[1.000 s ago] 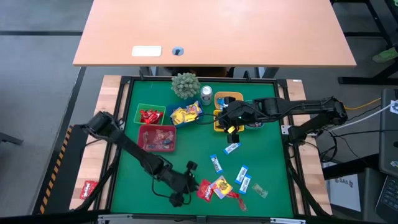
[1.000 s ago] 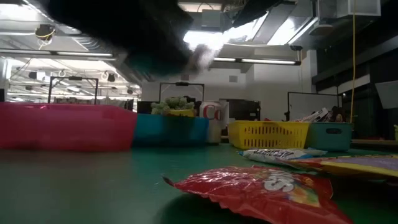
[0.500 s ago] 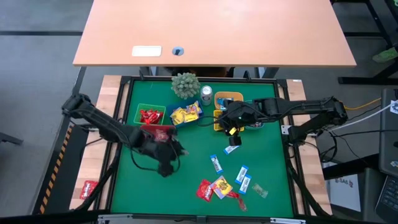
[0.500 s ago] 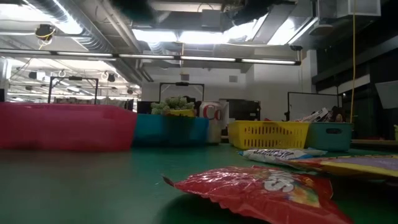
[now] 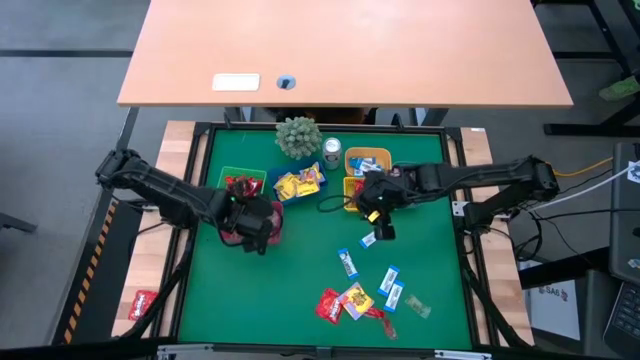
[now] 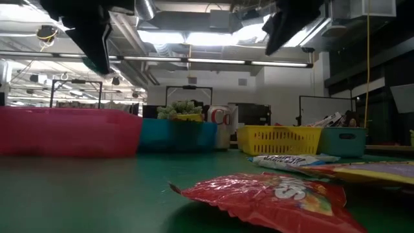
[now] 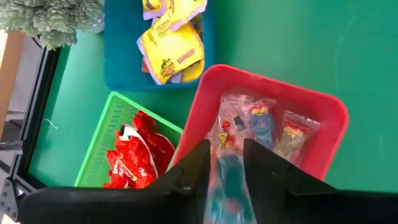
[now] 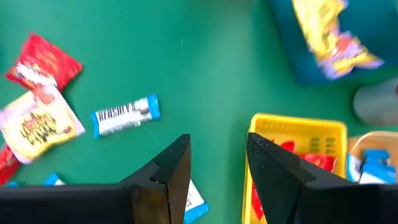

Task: Sort candy
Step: Put the transparent blue candy pack into the red bin, then put the blue chocolate bar into the orange bin

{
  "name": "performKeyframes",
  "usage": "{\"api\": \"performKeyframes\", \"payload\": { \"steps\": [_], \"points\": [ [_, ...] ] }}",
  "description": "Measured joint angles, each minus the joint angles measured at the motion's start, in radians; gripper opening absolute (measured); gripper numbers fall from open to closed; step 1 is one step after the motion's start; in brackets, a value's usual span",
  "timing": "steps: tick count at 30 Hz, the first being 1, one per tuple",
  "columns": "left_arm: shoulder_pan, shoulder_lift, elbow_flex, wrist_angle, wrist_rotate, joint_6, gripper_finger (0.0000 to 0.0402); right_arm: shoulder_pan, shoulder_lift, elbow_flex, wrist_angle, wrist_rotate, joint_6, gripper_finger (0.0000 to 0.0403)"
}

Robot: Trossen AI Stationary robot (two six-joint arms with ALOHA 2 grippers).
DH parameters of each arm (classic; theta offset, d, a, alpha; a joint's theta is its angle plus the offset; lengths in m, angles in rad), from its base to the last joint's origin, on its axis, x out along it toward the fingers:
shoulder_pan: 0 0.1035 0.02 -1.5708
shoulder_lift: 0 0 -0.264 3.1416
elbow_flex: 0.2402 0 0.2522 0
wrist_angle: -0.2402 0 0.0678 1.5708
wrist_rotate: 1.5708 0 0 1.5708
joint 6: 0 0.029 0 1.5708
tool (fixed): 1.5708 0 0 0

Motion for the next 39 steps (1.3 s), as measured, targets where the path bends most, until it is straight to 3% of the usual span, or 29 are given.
{"api": "performKeyframes", "payload": {
  "steps": [9, 19, 30, 39],
  "points": [
    [0.035, 0.006, 0.000, 0.033, -0.002, -0.029, 0.0146, 0.000, 0.000, -0.135, 0.006, -0.003, 0.050, 0.0154],
    [0.036, 0.006, 0.000, 0.170, -0.002, -0.028, 0.0154, 0.000, 0.000, -0.357, 0.204, -0.200, 0.051, 0.0154],
    [0.036, 0.005, 0.000, 0.190, -0.001, -0.027, 0.0154, 0.000, 0.000, -0.546, 0.481, -0.189, 0.011, 0.0154],
    [0.036, 0.006, 0.000, 0.219, -0.001, -0.027, 0.0154, 0.000, 0.004, -0.590, 0.520, -0.110, -0.073, 0.0154]
  ]
}}
